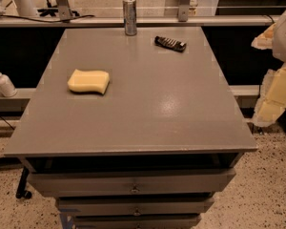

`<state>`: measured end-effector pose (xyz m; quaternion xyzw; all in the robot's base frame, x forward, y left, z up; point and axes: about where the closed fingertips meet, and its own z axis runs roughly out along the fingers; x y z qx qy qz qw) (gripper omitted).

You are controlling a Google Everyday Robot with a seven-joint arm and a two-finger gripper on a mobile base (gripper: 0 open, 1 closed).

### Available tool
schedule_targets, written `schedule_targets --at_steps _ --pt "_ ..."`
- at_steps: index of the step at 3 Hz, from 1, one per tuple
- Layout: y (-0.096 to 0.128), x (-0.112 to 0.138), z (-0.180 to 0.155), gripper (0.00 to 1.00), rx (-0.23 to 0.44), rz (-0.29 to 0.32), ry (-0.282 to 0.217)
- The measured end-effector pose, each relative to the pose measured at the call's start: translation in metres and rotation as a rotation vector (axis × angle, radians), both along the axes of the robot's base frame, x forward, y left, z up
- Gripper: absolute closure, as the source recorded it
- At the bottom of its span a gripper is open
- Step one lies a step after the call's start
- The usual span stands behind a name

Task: Move rxbar chocolate near sponge

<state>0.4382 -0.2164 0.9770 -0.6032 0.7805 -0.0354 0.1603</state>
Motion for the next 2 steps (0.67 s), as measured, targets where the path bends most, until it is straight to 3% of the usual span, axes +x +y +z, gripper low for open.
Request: schedule_targets --at_steps 1,2 --pt "0.0 0.0 0.0 0.0 0.0 0.0 0.0" --pt "0.002 0.029 -0.004 0.0 0.055 0.0 -0.048"
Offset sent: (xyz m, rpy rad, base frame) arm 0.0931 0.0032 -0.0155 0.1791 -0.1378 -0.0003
